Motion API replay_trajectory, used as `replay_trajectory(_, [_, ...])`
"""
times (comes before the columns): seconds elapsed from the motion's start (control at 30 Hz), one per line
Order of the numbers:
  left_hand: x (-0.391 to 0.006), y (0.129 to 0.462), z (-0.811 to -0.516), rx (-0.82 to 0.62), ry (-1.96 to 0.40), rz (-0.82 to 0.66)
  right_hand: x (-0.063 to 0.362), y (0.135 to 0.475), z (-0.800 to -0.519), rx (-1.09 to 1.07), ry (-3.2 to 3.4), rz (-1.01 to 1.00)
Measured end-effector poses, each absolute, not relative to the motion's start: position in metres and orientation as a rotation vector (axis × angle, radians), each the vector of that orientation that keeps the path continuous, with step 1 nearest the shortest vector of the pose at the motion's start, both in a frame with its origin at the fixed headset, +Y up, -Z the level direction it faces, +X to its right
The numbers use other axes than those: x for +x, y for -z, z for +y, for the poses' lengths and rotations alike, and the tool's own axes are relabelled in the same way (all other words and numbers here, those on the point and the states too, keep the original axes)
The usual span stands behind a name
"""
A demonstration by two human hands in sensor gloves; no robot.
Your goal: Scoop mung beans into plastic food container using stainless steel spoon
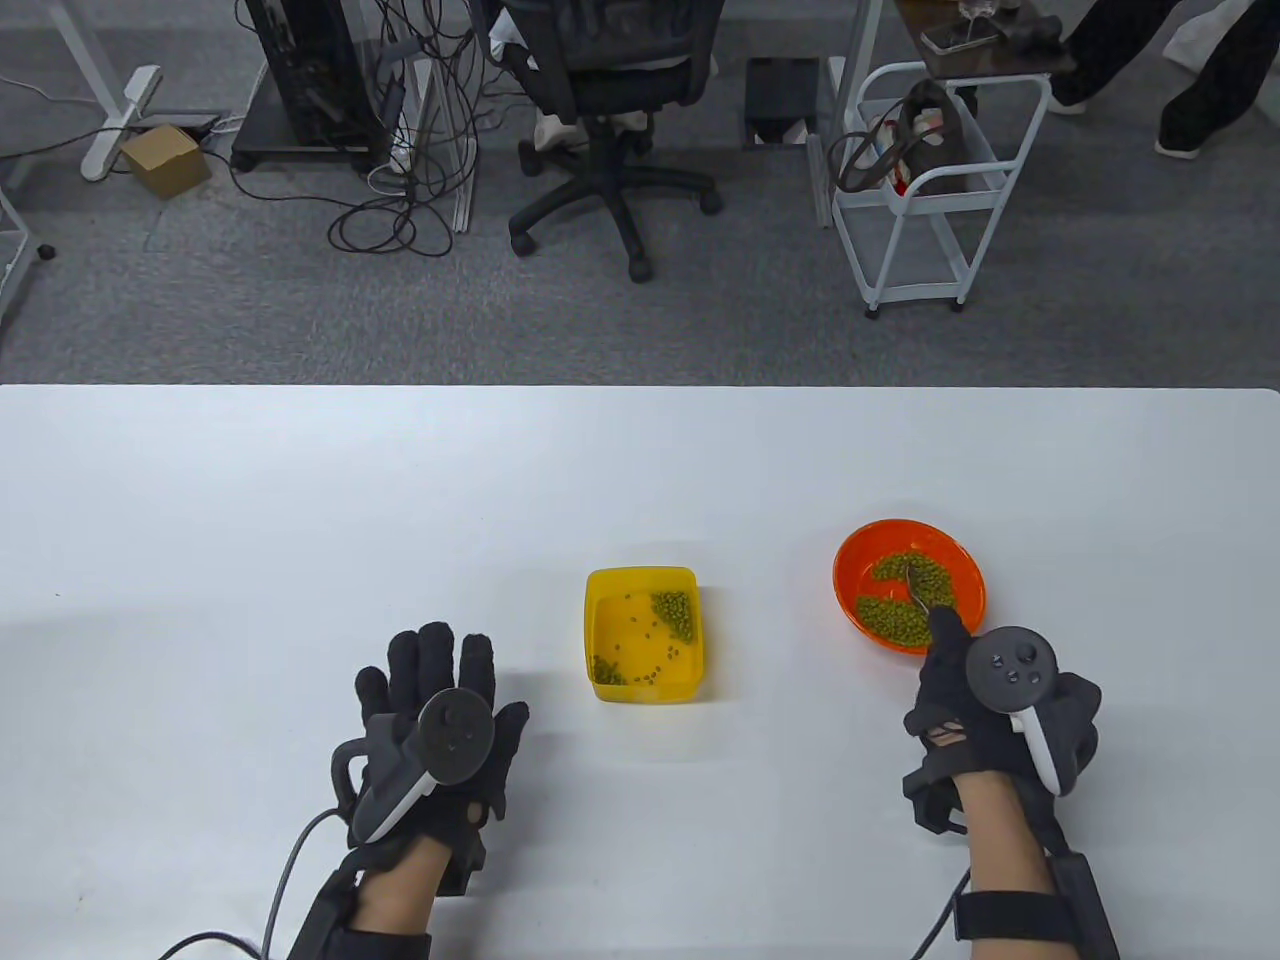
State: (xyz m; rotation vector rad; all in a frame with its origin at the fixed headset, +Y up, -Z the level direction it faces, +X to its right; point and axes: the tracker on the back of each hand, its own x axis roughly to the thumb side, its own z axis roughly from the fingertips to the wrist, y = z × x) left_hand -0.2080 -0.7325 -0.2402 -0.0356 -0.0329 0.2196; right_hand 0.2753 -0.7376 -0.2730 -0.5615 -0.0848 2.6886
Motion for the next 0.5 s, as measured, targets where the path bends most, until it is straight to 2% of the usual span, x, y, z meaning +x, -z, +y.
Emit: replay_trajectory(0.5, [-0.2085,0.2402,-0.7328,-0.044,-0.221,-0.031,0.2718,0.2741,-0.7437,-0.638,-2.86,-0.025])
